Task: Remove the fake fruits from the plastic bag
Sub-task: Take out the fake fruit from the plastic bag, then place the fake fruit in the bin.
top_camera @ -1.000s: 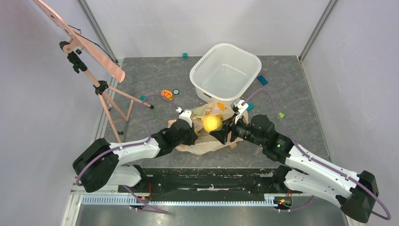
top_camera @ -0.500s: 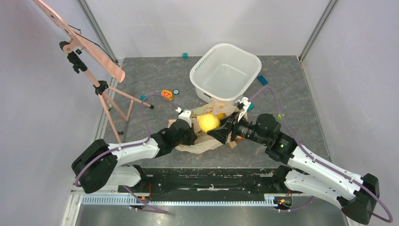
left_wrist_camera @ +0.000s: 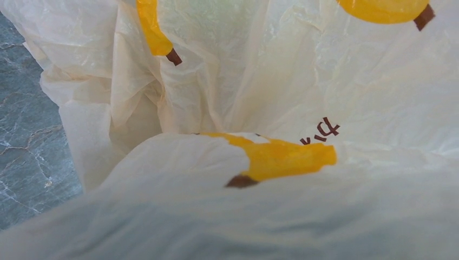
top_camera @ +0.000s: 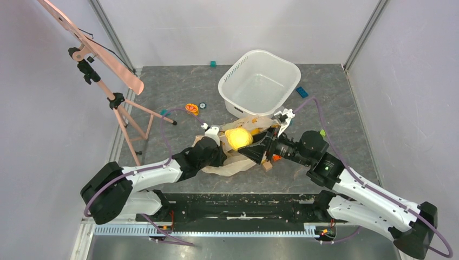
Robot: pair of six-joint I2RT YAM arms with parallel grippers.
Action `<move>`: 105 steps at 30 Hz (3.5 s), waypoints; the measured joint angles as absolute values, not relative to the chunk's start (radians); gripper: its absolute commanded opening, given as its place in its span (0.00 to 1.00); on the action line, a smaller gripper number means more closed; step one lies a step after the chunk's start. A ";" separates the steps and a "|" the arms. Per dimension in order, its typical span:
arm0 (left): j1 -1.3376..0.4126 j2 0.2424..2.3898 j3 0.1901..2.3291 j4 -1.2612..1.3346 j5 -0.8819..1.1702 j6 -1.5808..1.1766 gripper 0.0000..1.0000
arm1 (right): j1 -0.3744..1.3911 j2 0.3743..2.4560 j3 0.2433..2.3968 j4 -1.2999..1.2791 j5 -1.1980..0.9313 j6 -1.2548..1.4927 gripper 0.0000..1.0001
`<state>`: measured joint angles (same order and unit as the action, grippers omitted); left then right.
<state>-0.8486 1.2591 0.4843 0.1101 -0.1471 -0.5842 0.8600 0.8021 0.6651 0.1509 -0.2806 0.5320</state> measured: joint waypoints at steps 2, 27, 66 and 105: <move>-0.849 1.253 0.484 0.108 -0.147 -0.585 0.02 | 0.860 0.819 0.648 0.200 -0.294 0.539 0.60; -0.849 1.285 0.514 0.107 -0.146 -0.584 0.02 | 1.148 1.092 0.551 0.412 -0.443 0.601 0.60; -0.849 1.210 0.449 0.107 -0.143 -0.583 0.39 | 0.535 1.609 1.431 -0.219 0.073 0.113 0.59; -0.849 1.113 0.459 -0.002 -0.208 -0.602 1.00 | 0.454 2.181 1.658 -0.279 0.106 -0.072 0.90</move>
